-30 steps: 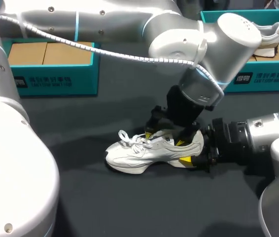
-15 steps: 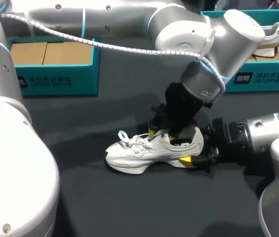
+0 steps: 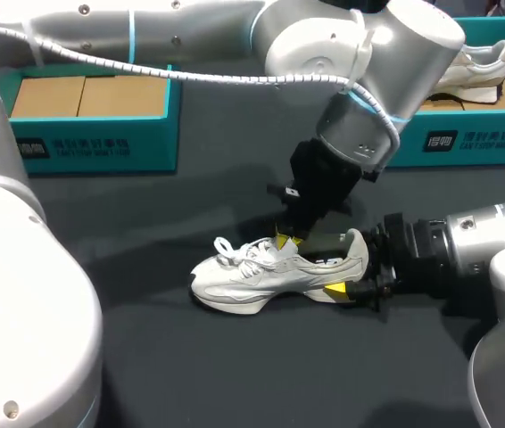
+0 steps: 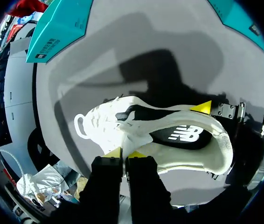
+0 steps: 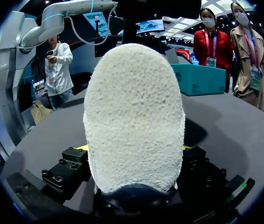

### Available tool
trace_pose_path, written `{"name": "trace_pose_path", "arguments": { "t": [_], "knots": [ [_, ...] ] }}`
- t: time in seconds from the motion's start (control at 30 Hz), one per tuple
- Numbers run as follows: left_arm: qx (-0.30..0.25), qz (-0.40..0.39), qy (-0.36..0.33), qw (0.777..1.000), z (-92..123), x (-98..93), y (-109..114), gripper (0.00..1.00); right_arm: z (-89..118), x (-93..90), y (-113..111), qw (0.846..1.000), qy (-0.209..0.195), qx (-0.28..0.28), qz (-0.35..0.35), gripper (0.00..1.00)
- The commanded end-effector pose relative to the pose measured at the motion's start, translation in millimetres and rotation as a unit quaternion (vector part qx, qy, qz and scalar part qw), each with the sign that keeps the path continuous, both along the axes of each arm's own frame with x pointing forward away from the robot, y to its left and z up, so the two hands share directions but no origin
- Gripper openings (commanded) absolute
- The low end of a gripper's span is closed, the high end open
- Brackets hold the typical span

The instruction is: Take the shoe out of the shoebox, open the shoe tongue, remove and reinsert the insole, then place the shoe into the shoebox

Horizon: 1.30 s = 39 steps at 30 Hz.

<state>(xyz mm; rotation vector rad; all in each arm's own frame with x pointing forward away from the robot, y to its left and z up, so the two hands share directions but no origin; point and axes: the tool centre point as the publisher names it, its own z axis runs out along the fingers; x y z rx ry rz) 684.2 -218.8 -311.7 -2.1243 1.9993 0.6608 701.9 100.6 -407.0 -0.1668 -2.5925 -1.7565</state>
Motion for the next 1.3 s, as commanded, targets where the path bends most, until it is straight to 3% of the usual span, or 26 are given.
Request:
{"name": "trace_pose_path", "arguments": {
  "t": [0.03, 0.37, 0.57, 0.67, 0.77, 1.03, 1.13, 1.3],
  "knots": [
    [-0.060, 0.043, -0.027, 0.997, 14.0, -3.6, 28.5, 0.00, 0.5, 0.1, 0.1, 1.000, 0.001, -0.002, 0.000, 0.00],
    [-0.145, 0.049, -0.027, 0.988, 26.5, 3.5, 66.8, 0.00, 0.5, 0.1, 0.1, 1.000, 0.001, -0.002, 0.000, 0.00],
    [-0.157, 0.046, -0.029, 0.986, 20.0, 4.9, 90.5, 0.00, 0.5, 0.1, 0.1, 1.000, 0.001, -0.002, 0.000, 0.00],
    [-0.157, 0.040, -0.027, 0.986, 12.5, 4.5, 99.8, 0.07, 0.5, 0.1, 0.1, 1.000, 0.001, -0.002, 0.000, 0.00],
    [-0.153, 0.037, -0.027, 0.987, 5.8, 4.6, 105.2, 0.01, 0.5, 0.1, 0.1, 1.000, 0.001, -0.002, 0.000, 0.00],
    [-0.146, 0.031, -0.030, 0.988, -7.9, 4.7, 116.5, 0.00, 0.5, 0.1, 0.1, 1.000, 0.001, -0.002, 0.000, 0.00],
    [-0.143, 0.026, -0.033, 0.989, -13.2, 4.3, 122.4, 0.24, 0.5, 0.1, 0.1, 1.000, 0.001, -0.002, 0.000, 0.00],
    [-0.140, 0.014, -0.034, 0.990, -15.1, 4.1, 134.2, 0.46, 0.5, 0.1, 0.1, 1.000, 0.001, -0.002, 0.000, 0.00]
  ]
}}
